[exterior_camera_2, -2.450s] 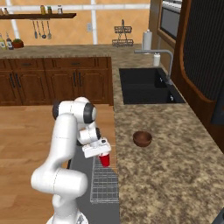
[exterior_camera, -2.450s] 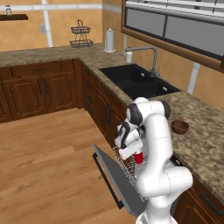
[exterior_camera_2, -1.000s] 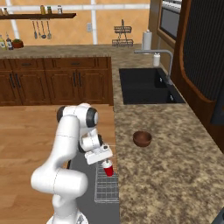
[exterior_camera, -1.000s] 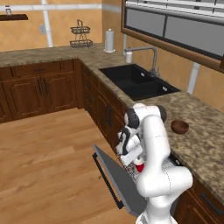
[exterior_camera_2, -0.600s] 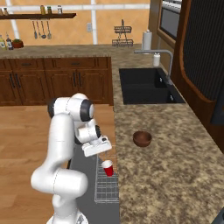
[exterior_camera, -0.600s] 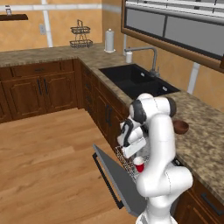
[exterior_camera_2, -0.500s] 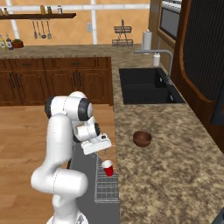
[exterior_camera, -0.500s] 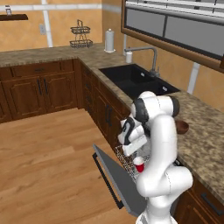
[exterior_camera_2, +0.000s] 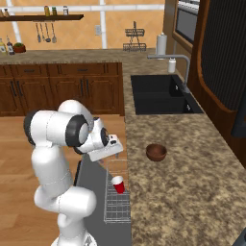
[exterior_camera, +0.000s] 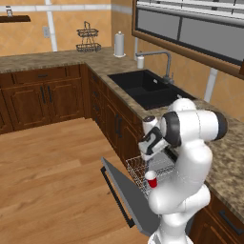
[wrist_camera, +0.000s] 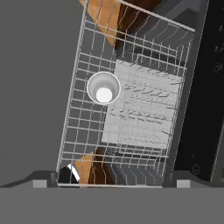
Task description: Pick up the cup and bowl from the counter, place them in the dishwasher, and close the dishwasher door.
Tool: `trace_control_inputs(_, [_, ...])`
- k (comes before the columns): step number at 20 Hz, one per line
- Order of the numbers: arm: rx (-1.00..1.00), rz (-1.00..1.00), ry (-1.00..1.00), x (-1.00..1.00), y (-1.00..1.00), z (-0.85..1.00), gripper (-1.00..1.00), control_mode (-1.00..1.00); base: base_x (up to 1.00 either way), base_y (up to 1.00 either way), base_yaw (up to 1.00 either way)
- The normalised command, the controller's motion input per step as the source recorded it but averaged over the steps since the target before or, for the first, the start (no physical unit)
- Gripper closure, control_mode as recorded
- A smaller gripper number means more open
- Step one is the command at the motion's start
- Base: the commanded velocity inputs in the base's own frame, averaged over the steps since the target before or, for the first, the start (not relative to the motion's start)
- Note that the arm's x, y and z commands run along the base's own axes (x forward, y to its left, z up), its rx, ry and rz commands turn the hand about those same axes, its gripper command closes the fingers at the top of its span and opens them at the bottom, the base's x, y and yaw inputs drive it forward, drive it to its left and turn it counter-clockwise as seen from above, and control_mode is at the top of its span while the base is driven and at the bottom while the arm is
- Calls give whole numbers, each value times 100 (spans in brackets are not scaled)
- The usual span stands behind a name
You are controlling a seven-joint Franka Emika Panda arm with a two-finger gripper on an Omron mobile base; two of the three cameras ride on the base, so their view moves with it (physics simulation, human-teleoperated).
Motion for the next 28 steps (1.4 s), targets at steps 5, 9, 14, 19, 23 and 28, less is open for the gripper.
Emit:
trace_control_inputs(5, [9, -4, -24, -26, -19, 94, -100, -100, 0, 0, 0])
trace_control_inputs(9, [0, -15, 0, 11, -54, 68, -100, -100, 0, 0, 0])
trace_control_inputs(14, [-1, -19, 12, 35, -56, 54, -100, -100, 0, 0, 0])
trace_control_inputs(19, [0, -10, 21, 39, -81, -2, -100, -100, 0, 0, 0])
trace_control_inputs(23, [3, 0, 10, 43, -50, 0, -100, -100, 0, 0, 0])
trace_control_inputs(28, [9, 3, 4, 27, -55, -15, -100, -100, 0, 0, 0])
